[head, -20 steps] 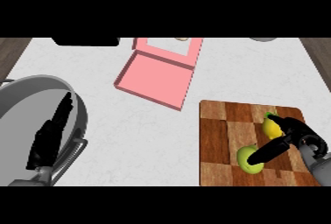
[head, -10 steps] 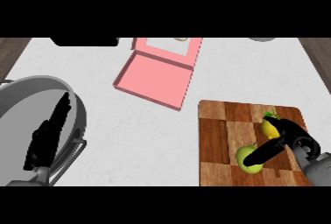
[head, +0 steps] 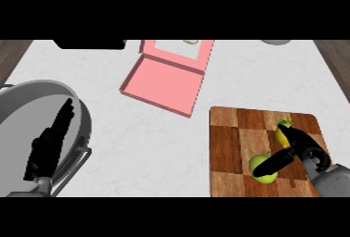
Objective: Pick the pear from the cutting board and place it in the cardboard box
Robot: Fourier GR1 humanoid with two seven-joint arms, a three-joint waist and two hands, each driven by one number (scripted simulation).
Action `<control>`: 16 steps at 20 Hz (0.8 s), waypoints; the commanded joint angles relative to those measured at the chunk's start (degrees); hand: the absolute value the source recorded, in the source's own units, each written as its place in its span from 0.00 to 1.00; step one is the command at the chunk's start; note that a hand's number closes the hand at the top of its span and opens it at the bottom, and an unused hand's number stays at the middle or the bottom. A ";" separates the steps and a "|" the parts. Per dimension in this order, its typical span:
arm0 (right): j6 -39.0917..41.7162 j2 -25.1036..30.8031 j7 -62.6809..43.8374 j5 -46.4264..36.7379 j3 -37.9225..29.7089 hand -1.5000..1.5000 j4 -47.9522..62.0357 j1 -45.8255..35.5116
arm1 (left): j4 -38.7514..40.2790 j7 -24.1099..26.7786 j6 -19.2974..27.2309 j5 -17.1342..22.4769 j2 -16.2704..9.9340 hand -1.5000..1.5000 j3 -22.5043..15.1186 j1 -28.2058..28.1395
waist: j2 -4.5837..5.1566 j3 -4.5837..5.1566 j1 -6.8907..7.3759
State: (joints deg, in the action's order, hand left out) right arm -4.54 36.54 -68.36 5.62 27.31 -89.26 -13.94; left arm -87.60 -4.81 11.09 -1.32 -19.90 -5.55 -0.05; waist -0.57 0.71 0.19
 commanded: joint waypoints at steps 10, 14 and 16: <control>-0.62 -5.27 -9.21 -1.44 1.73 0.00 3.42 0.56 | 1.33 1.50 0.15 -1.75 2.15 0.50 -0.33 0.10 | 0.66 -0.63 -0.06; -2.42 -7.69 -5.83 -1.56 1.74 1.00 6.07 2.68 | -0.27 -0.71 -0.88 -2.03 0.36 0.50 0.51 1.87 | 0.74 -0.68 0.00; -3.06 -7.17 -5.81 -2.83 0.84 1.00 4.82 2.70 | -1.08 -0.47 1.12 -2.87 3.36 0.50 -1.32 -1.33 | 0.61 -0.67 0.12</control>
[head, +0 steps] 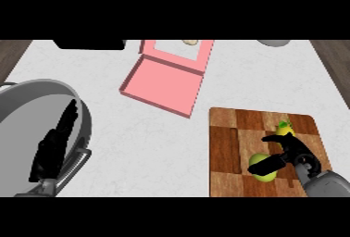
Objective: Pick the pear from the cutting board and place it in the cardboard box
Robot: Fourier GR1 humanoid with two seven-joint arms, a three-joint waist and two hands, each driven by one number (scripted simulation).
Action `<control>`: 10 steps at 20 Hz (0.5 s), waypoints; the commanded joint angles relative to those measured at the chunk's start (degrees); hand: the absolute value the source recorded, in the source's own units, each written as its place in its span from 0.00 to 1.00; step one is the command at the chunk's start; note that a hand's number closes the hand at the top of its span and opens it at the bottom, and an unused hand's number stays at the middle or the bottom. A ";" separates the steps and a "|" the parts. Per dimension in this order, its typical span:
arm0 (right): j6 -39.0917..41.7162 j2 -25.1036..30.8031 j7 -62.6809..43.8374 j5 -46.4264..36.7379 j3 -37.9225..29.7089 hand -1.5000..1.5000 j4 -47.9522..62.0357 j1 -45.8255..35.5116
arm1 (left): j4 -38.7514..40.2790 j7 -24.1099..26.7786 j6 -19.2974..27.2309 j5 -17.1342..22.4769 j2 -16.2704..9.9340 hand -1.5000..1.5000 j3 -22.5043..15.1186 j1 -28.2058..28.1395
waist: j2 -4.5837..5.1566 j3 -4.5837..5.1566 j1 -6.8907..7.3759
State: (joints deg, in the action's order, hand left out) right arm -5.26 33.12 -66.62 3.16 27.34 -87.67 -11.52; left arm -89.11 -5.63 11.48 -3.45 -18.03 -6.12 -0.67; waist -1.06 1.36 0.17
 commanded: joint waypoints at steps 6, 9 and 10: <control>0.53 1.70 -7.26 -8.97 3.24 1.00 4.03 -1.30 | -1.40 -2.62 -0.56 -0.67 -0.22 0.50 0.38 1.08 | 1.05 -1.34 0.34; 8.18 6.12 9.74 -12.72 4.66 1.00 6.08 -9.42 | -0.07 -0.13 -2.30 0.21 -0.19 0.50 0.18 1.19 | 1.60 -1.42 2.36; 9.63 8.03 15.85 -14.24 5.55 1.00 5.23 -11.67 | -0.30 -0.15 -2.12 -0.43 0.15 0.50 -0.69 2.09 | 2.13 -1.55 4.24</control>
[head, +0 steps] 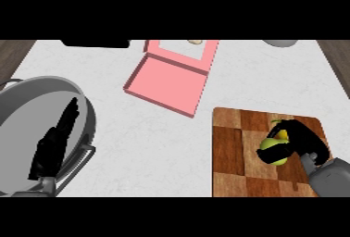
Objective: Pick the pear from the cutting board and place it in the cardboard box
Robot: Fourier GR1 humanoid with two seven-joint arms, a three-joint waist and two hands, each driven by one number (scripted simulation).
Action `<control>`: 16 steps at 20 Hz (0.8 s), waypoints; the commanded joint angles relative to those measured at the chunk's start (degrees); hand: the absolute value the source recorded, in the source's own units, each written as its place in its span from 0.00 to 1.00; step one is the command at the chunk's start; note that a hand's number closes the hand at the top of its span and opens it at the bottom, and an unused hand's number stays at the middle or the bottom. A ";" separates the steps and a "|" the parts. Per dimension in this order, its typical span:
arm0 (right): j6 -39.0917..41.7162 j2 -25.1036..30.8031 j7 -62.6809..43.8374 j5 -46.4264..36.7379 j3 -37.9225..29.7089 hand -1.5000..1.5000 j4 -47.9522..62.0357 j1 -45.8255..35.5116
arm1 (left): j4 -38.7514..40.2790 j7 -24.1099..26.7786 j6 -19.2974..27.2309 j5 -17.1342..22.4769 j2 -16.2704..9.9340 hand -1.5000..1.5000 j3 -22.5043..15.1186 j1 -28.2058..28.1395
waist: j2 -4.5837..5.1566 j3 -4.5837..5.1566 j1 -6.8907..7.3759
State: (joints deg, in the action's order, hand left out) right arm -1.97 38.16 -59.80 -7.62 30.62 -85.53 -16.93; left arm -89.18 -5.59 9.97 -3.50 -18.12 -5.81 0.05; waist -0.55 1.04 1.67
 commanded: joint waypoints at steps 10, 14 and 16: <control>5.54 10.15 49.66 -15.96 5.10 1.00 10.45 -18.79 | 0.55 -0.08 -1.21 -0.96 1.03 0.50 -2.26 3.75 | 2.70 -1.46 4.80; 0.82 7.51 60.60 -16.91 1.22 1.00 22.51 -24.81 | 0.93 0.00 -0.99 -1.30 1.84 0.50 -2.79 3.67 | 2.56 -1.35 4.52; 2.31 6.68 67.34 -14.47 -1.06 1.00 27.83 -27.97 | 2.91 0.58 -0.19 -1.94 1.45 0.50 -1.51 4.88 | 2.39 -1.25 3.46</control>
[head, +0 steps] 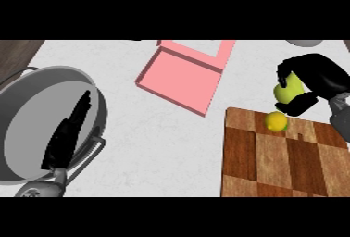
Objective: Pick the pear from the cutting board and place it in the cardboard box
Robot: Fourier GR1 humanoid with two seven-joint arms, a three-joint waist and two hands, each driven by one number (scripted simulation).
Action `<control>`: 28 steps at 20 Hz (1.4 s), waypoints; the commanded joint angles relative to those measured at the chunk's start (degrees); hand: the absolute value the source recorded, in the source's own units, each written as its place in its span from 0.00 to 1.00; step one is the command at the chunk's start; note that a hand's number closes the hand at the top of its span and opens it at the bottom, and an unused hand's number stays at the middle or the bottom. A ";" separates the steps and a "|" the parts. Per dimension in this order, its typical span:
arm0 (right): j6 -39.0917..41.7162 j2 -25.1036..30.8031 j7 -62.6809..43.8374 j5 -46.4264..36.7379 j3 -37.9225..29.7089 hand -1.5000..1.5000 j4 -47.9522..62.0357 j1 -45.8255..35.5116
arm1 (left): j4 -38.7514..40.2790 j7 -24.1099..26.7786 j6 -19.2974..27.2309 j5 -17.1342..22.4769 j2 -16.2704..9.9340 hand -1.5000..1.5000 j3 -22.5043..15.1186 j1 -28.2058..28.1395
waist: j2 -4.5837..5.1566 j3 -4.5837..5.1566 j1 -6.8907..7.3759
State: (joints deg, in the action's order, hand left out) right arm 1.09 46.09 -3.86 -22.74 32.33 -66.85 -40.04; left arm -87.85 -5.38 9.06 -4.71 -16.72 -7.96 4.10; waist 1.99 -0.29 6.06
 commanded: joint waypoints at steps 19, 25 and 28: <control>13.93 -19.81 31.07 13.01 -16.55 1.00 30.07 -29.56 | -0.53 -0.91 0.09 -0.34 0.38 0.50 3.36 -2.33 | -1.66 0.29 -4.45; 8.91 -29.67 24.23 8.83 -15.52 1.00 37.91 -37.81 | -0.22 0.62 -2.63 1.07 -0.73 0.50 4.39 -3.27 | -1.31 0.33 -3.03; 5.74 -33.67 26.82 6.93 -15.79 1.00 42.44 -38.08 | 1.92 3.22 -1.71 -0.60 0.19 0.50 4.18 -2.88 | -1.22 0.33 -3.51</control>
State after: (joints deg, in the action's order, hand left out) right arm 8.76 16.40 22.07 -13.79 16.92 -30.32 -75.03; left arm -86.77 -4.50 7.92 -5.00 -16.65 -3.96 1.77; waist 0.57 0.04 2.30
